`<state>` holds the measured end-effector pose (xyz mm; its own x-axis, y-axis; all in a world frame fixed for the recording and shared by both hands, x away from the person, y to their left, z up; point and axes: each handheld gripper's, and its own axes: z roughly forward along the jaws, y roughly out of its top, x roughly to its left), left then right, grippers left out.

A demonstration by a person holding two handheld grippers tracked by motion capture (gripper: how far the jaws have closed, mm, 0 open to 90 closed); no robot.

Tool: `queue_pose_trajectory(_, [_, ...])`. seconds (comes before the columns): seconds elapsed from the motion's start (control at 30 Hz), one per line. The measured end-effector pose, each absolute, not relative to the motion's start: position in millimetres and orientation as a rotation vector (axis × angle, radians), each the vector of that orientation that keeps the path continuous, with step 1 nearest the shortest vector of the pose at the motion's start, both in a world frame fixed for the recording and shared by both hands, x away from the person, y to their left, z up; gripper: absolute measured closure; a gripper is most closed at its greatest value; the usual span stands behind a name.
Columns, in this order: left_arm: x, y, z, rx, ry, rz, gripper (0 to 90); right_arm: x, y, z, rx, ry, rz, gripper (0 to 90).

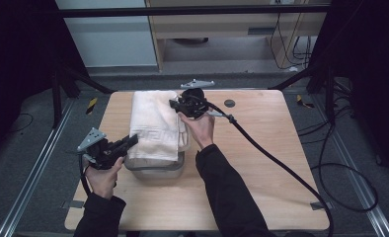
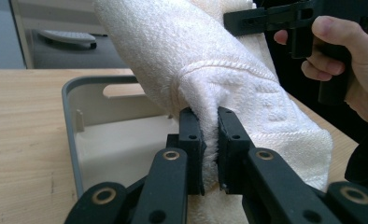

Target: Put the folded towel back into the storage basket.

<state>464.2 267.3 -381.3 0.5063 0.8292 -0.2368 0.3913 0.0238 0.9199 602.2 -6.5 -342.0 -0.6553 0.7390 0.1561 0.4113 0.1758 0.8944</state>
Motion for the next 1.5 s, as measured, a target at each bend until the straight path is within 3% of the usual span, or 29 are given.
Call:
queue_pose_trajectory(0.8, [480,269,-422,1.683,1.205,0.467,81.6,615,12,-396,1.163,2.211,1.359,72.4])
queue_pose_trajectory(1.5, [486,258,-439,1.781,1.272,0.568,78.9,619,20,-430,1.12,2.265,1.246,71.4])
